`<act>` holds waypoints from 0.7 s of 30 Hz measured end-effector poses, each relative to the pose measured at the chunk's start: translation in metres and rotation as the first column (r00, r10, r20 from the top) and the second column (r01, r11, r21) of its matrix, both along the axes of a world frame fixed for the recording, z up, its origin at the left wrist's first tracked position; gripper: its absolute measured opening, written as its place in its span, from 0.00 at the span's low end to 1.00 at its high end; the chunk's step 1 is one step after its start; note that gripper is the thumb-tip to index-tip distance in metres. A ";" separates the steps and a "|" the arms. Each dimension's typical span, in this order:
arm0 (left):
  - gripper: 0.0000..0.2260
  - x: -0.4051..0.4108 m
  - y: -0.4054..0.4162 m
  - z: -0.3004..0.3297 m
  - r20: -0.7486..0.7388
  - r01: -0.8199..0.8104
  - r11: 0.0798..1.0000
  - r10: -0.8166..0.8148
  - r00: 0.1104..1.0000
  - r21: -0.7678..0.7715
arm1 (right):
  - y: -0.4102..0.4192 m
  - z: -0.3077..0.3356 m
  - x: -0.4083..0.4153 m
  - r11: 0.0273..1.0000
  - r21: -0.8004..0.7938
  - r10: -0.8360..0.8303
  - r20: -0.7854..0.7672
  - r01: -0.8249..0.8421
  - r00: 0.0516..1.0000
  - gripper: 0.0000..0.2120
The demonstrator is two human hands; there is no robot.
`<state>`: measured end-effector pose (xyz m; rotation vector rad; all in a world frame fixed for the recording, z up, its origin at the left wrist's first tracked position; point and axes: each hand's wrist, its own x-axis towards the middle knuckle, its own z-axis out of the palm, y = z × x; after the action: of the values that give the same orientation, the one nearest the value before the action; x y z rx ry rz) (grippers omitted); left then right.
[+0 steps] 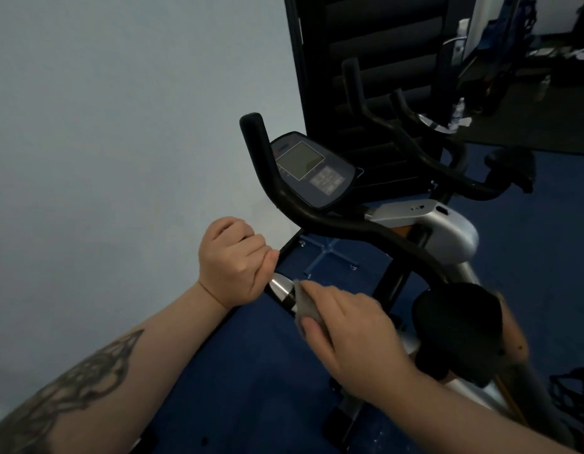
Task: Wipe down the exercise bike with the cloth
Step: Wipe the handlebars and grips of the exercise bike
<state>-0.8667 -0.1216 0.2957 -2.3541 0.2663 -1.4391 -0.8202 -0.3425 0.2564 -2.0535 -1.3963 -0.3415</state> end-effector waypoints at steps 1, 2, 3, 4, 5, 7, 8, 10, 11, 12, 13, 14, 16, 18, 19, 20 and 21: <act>0.19 0.000 0.000 -0.002 0.009 0.000 1.000 0.000 1.000 -0.011 | -0.008 -0.002 0.002 0.999 -0.010 0.033 0.007 -0.033 0.999 0.20; 0.19 0.000 0.000 -0.004 0.019 0.002 1.000 -0.002 1.000 -0.019 | -0.010 -0.003 0.003 0.999 -0.013 0.038 0.008 -0.038 0.999 0.20; 0.19 0.001 0.000 -0.005 0.028 0.008 1.000 -0.008 1.000 -0.024 | -0.009 -0.001 0.002 1.000 -0.008 0.018 -0.005 -0.018 1.000 0.19; 0.20 0.001 0.001 -0.006 0.036 0.017 0.999 -0.016 0.999 -0.029 | -0.004 0.005 0.000 1.000 -0.007 -0.029 -0.023 0.029 0.999 0.18; 0.20 0.002 0.001 -0.006 0.043 0.026 0.999 -0.024 0.999 -0.034 | 0.007 0.014 -0.003 0.995 -0.034 -0.093 -0.047 0.091 0.995 0.18; 0.20 0.003 0.002 -0.006 0.050 0.041 0.998 -0.039 0.998 -0.043 | 0.032 0.026 -0.009 0.982 -0.114 -0.162 -0.092 0.151 0.982 0.21; 0.21 0.003 0.003 -0.007 0.051 0.051 0.998 -0.049 0.998 -0.044 | 0.040 0.026 -0.010 0.979 -0.128 -0.172 -0.096 0.159 0.981 0.23; 0.21 0.002 0.003 -0.009 0.054 0.069 0.997 -0.066 0.996 -0.047 | 0.040 0.025 -0.013 0.987 -0.085 -0.147 -0.127 0.137 0.981 0.25; 0.21 0.002 0.003 -0.009 0.055 0.074 0.996 -0.071 0.996 -0.050 | 0.032 0.024 -0.013 0.992 -0.072 -0.111 -0.134 0.102 0.985 0.25; 0.21 0.002 0.004 -0.009 0.056 0.079 0.995 -0.076 0.996 -0.056 | 0.021 0.020 -0.012 0.996 -0.072 -0.069 -0.119 0.061 0.991 0.24; 0.21 0.003 0.004 -0.010 0.056 0.089 0.994 -0.085 0.995 -0.062 | 0.007 0.014 -0.008 0.998 -0.061 -0.036 -0.073 0.031 0.997 0.22; 0.20 0.003 0.003 -0.010 0.060 0.101 0.993 -0.097 0.993 -0.067 | -0.006 0.008 -0.003 0.999 -0.043 -0.006 -0.030 0.005 1.000 0.21; 0.20 0.004 0.004 -0.010 0.073 0.121 0.991 -0.116 0.991 -0.065 | -0.019 0.000 0.000 1.000 0.007 0.001 -0.036 -0.001 0.999 0.19; 0.20 0.005 0.005 -0.010 0.081 0.141 0.988 -0.136 0.987 -0.061 | -0.008 0.006 -0.010 0.990 0.067 -0.113 -0.143 0.123 0.983 0.16; 0.20 0.005 0.004 -0.009 0.083 0.148 0.987 -0.143 0.986 -0.062 | 0.006 0.010 -0.018 0.971 0.073 -0.211 -0.175 0.226 0.962 0.15; 0.21 0.005 0.004 -0.009 0.083 0.154 0.986 -0.148 0.985 -0.064 | 0.020 0.013 -0.027 0.947 0.062 -0.302 -0.176 0.316 0.937 0.15; 0.21 0.006 0.005 -0.009 0.083 0.159 0.985 -0.153 0.985 -0.065 | 0.030 0.015 -0.034 0.931 0.041 -0.352 -0.164 0.362 0.922 0.15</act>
<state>-0.8610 -0.1169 0.2866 -2.3723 0.3927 -1.6341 -0.8545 -0.3123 0.2711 -2.2214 -0.9013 -0.3690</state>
